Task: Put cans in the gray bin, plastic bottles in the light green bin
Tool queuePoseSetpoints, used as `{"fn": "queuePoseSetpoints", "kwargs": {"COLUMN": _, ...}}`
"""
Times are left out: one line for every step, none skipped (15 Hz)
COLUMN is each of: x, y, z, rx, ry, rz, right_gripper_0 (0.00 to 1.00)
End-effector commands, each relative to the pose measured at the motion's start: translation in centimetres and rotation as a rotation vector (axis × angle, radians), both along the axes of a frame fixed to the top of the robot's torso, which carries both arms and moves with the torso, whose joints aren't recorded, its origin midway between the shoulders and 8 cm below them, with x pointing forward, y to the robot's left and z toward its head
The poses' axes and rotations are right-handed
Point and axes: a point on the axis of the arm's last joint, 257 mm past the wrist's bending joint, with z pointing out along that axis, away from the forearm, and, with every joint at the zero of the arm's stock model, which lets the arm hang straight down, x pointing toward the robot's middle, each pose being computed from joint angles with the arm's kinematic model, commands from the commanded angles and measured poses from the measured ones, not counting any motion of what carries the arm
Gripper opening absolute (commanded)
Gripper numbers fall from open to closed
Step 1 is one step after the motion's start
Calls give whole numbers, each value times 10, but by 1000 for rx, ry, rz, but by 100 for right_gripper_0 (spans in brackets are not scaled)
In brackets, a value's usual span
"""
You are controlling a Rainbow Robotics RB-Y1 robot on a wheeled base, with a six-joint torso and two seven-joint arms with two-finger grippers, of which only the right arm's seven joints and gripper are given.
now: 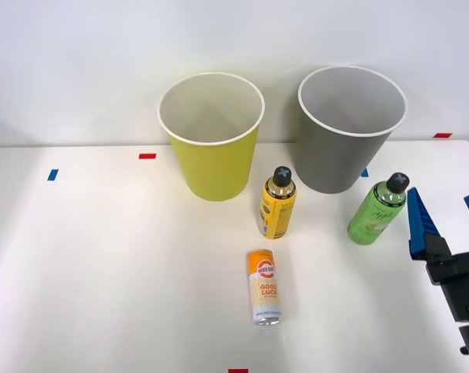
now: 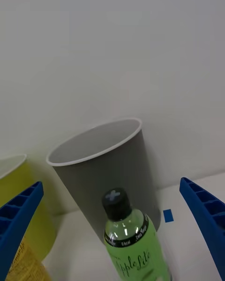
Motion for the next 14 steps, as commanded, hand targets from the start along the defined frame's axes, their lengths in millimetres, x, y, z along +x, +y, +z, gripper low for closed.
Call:
{"fn": "queuePoseSetpoints", "kwargs": {"x": -8, "y": -3, "z": -34, "rx": -2, "ry": 75, "rz": -32, "right_gripper_0": 100}}
{"fn": "queuePoseSetpoints", "kwargs": {"x": -8, "y": -3, "z": -52, "rx": 11, "ry": 100, "rz": -45, "right_gripper_0": 100}}
{"fn": "queuePoseSetpoints", "kwargs": {"x": -7, "y": -4, "z": -66, "rx": 15, "ry": 105, "rz": -53, "right_gripper_0": 100}}
{"fn": "queuePoseSetpoints", "kwargs": {"x": -6, "y": -5, "z": -75, "rx": 17, "ry": 97, "rz": -60, "right_gripper_0": 100}}
{"fn": "queuePoseSetpoints", "kwargs": {"x": -6, "y": -6, "z": -86, "rx": 17, "ry": 102, "rz": -66, "right_gripper_0": 100}}
{"fn": "queuePoseSetpoints", "kwargs": {"x": -5, "y": -7, "z": -97, "rx": 10, "ry": 113, "rz": -78, "right_gripper_0": 100}}
{"fn": "queuePoseSetpoints", "kwargs": {"x": -7, "y": -9, "z": -105, "rx": 0, "ry": 124, "rz": -87, "right_gripper_0": 100}}
{"fn": "queuePoseSetpoints", "kwargs": {"x": -9, "y": -13, "z": -113, "rx": -21, "ry": 136, "rz": -94, "right_gripper_0": 100}}
{"fn": "queuePoseSetpoints", "kwargs": {"x": -11, "y": -18, "z": -119, "rx": -42, "ry": 143, "rz": -102, "right_gripper_0": 100}}
{"fn": "queuePoseSetpoints", "kwargs": {"x": -12, "y": -23, "z": -125, "rx": -72, "ry": 144, "rz": -100, "right_gripper_0": 100}}
{"fn": "queuePoseSetpoints", "kwargs": {"x": -11, "y": -30, "z": -130, "rx": -99, "ry": 143, "rz": -101, "right_gripper_0": 100}}
{"fn": "queuePoseSetpoints", "kwargs": {"x": -12, "y": -37, "z": -134, "rx": -117, "ry": 151, "rz": -113, "right_gripper_0": 100}}
{"fn": "queuePoseSetpoints", "kwargs": {"x": -14, "y": -40, "z": -137, "rx": -138, "ry": 159, "rz": -120, "right_gripper_0": 100}}
{"fn": "queuePoseSetpoints", "kwargs": {"x": -16, "y": -41, "z": -139, "rx": -158, "ry": 166, "rz": -122, "right_gripper_0": 100}}
